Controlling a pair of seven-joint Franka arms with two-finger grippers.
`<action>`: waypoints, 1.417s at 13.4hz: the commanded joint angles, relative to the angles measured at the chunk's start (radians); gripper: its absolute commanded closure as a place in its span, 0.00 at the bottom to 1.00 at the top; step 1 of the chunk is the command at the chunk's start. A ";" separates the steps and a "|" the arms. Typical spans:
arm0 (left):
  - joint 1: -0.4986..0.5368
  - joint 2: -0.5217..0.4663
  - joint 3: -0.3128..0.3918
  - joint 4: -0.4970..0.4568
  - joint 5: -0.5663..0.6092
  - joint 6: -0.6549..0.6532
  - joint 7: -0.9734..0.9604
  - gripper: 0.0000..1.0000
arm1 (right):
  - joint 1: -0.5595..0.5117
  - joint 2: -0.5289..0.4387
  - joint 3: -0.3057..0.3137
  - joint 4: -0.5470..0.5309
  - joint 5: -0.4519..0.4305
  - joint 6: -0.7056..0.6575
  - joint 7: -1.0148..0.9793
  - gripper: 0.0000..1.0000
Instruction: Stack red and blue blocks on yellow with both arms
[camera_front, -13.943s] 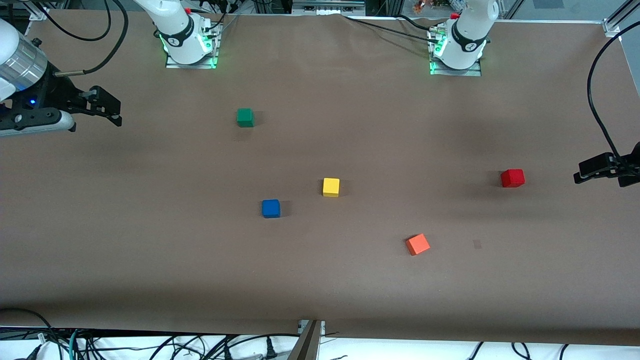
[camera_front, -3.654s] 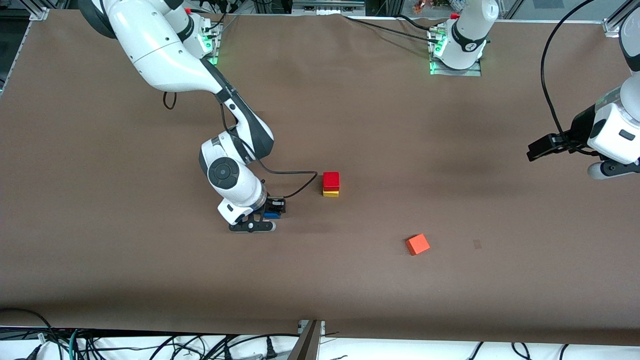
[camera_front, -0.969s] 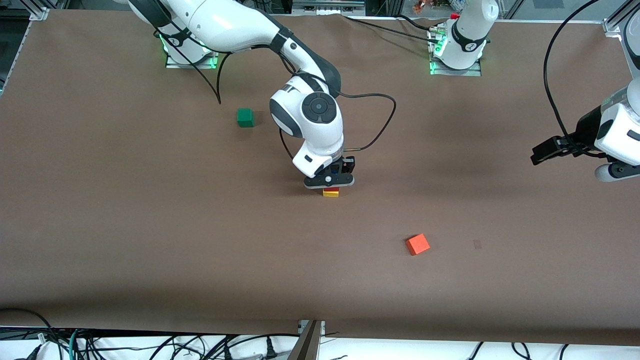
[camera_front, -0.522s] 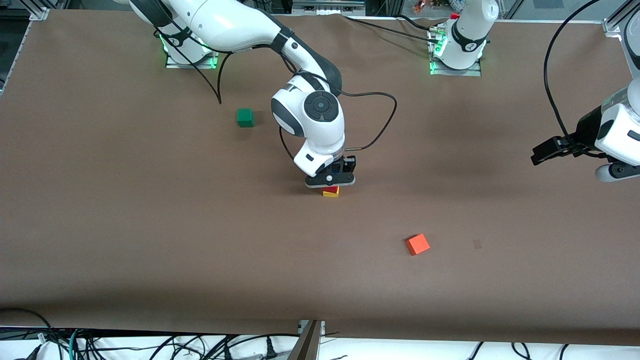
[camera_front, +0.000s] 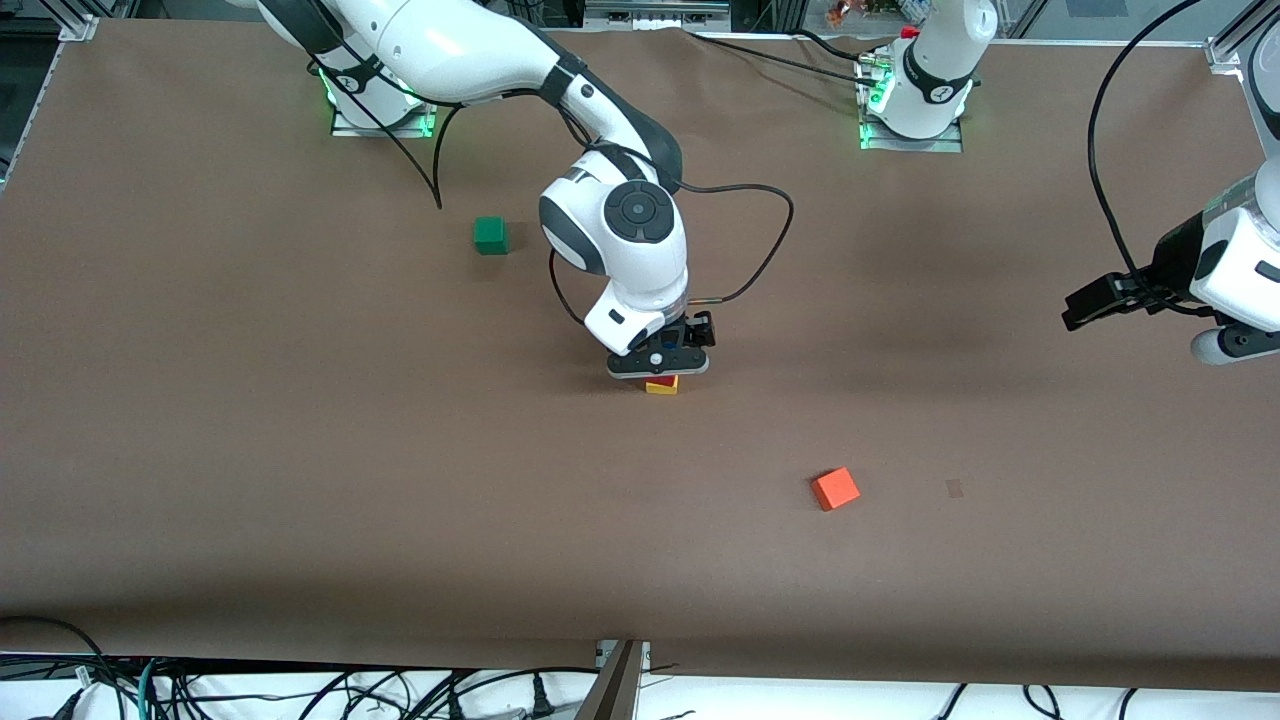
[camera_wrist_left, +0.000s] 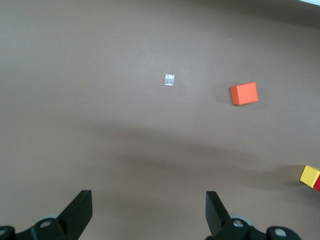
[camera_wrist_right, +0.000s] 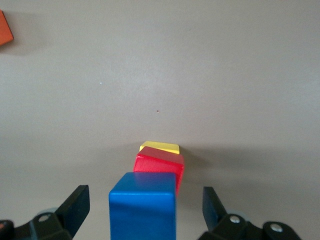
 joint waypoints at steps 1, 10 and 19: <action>0.004 0.014 0.002 0.030 -0.014 -0.007 0.017 0.00 | -0.032 -0.082 -0.001 0.001 0.007 -0.081 0.010 0.00; 0.005 0.014 0.002 0.030 -0.018 -0.007 0.017 0.00 | -0.233 -0.387 -0.009 -0.026 0.142 -0.469 -0.214 0.00; 0.005 0.014 0.002 0.030 -0.021 -0.007 0.017 0.00 | -0.267 -0.799 -0.312 -0.374 0.249 -0.595 -0.659 0.00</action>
